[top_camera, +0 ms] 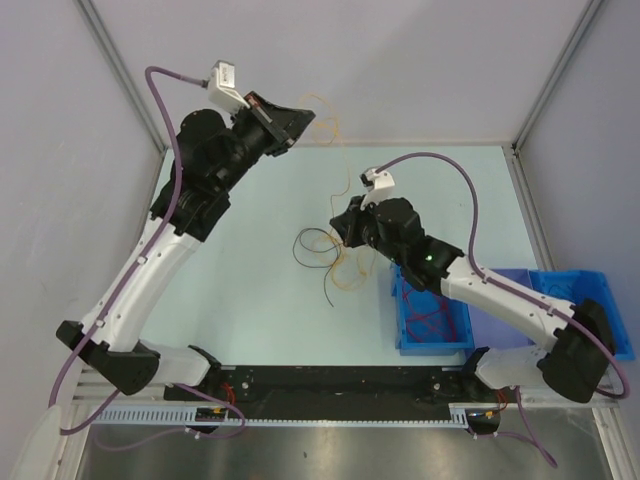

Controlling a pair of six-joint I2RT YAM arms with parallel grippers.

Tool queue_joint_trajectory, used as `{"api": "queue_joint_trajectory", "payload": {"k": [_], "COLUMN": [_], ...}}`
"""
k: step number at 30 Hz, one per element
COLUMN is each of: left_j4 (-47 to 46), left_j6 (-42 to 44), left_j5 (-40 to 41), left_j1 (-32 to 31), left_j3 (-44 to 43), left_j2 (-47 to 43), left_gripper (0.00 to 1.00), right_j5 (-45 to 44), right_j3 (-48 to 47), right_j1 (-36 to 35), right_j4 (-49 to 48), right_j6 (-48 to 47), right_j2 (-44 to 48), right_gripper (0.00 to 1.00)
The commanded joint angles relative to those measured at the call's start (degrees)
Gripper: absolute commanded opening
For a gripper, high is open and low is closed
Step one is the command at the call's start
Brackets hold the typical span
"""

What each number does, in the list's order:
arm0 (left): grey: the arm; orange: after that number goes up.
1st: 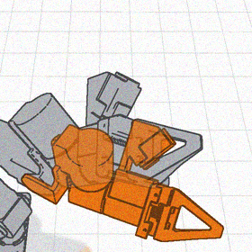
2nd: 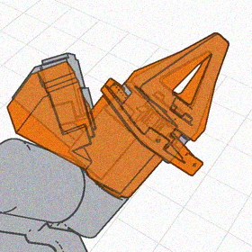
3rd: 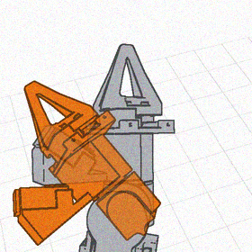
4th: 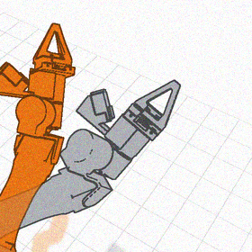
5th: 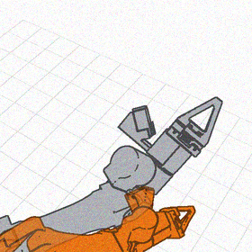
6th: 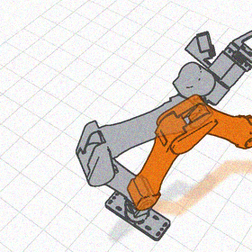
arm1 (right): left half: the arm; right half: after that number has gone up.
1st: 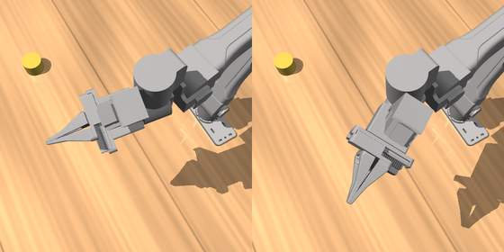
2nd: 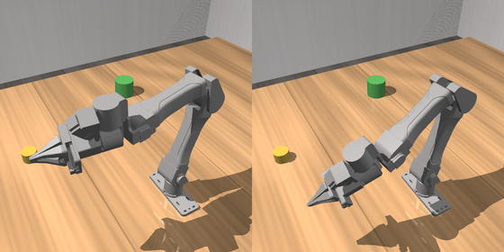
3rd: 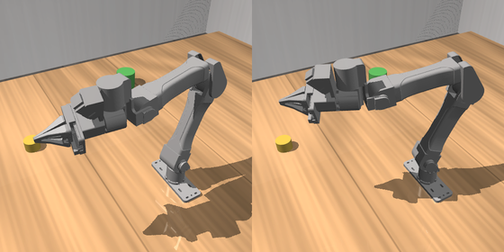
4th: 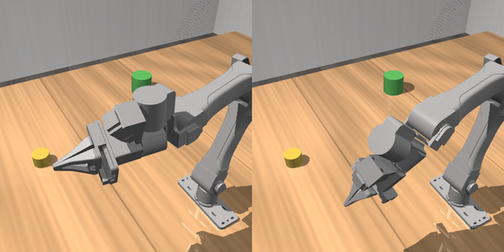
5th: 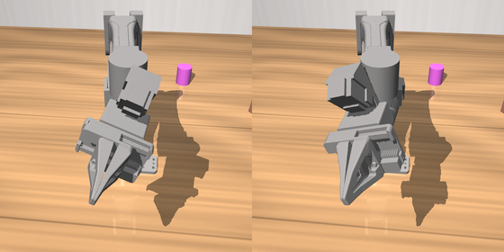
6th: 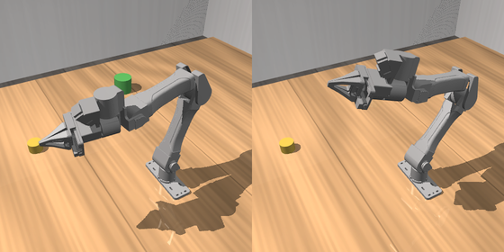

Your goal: Untangle the cables

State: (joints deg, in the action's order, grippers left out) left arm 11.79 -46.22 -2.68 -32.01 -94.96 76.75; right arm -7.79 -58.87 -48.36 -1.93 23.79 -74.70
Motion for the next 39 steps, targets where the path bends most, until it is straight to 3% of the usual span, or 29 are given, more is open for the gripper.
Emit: {"api": "queue_joint_trajectory", "payload": {"k": [1,8,16,27,39], "left_j4": [3.6,-0.6,-2.4,-2.7,4.6], "left_j6": [1.7,-3.3,-5.8,-2.1,3.4], "left_j5": [4.3,-0.1,-9.4,-14.0,-18.9], "left_j1": [1.8,2.0,-0.1,-7.4,-19.2], "left_j3": [1.6,16.8,22.7,17.4,-5.7], "left_j2": [-3.9,-5.6,0.6,6.5,19.3], "left_gripper": [0.01,0.00,0.02,0.07,0.09], "right_j5": [-1.6,0.0,-1.0,-7.2,-16.0], "right_j3": [-5.4,-19.7,-31.1,-29.4,-30.4], "right_j1": [1.1,0.9,-0.6,-0.8,-0.8], "right_j4": [0.3,6.2,10.6,12.8,21.4], "right_j6": [-1.0,-5.6,-9.6,-11.0,-11.0], "right_j2": [9.8,14.8,15.2,21.1,29.0], "right_gripper": [0.00,0.00,0.00,0.00,0.00]}}
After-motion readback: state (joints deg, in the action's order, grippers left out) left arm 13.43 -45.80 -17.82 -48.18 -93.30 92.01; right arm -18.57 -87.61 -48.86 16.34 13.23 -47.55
